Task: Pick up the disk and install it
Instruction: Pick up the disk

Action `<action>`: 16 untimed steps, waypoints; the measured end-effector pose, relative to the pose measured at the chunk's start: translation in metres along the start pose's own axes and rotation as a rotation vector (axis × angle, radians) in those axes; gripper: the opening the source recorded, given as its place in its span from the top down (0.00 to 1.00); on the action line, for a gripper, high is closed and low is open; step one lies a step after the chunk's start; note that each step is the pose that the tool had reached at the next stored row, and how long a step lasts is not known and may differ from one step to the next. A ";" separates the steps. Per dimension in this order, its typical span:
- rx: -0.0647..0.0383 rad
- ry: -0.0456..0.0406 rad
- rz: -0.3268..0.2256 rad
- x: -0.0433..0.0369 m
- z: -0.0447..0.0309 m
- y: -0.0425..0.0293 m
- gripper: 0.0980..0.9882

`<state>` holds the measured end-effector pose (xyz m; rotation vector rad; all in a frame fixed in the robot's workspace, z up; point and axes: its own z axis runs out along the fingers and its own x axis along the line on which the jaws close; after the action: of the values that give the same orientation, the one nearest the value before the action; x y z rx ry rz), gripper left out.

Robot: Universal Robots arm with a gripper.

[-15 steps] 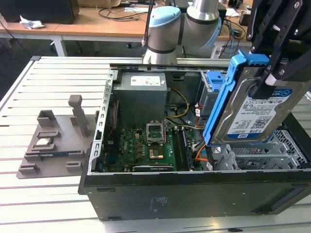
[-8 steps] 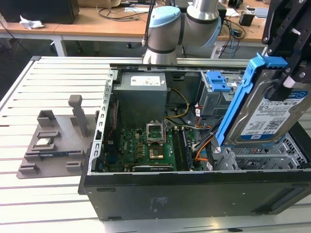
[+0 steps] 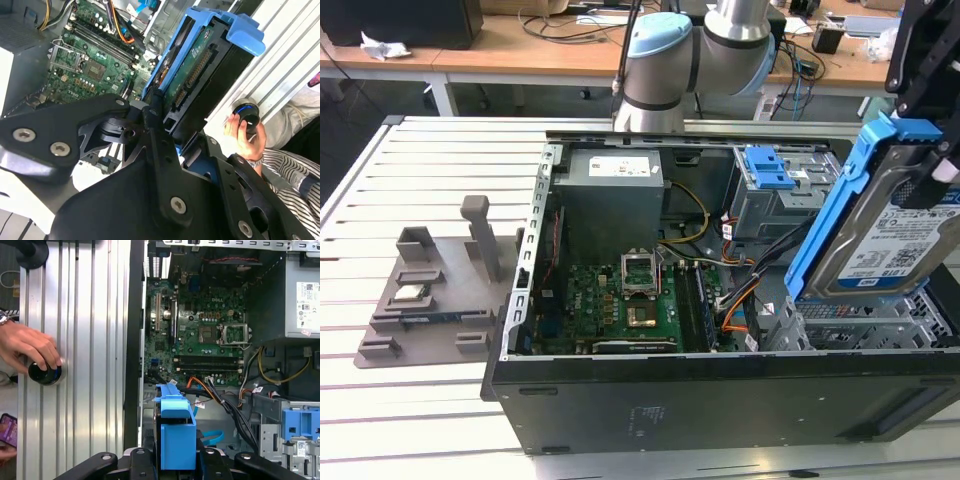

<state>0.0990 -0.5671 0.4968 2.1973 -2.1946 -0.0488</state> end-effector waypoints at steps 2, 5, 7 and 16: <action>0.000 0.0002 0.000 0.0000 -0.0001 -0.0033 0.70; 0.000 0.0004 0.000 0.0000 -0.0001 -0.0115 0.70; 0.000 0.0004 0.000 0.0000 -0.0001 -0.0148 0.70; 0.000 0.0029 0.000 0.0000 0.0023 -0.0211 0.70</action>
<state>0.1200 -0.5671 0.4935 2.1957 -2.1934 -0.0456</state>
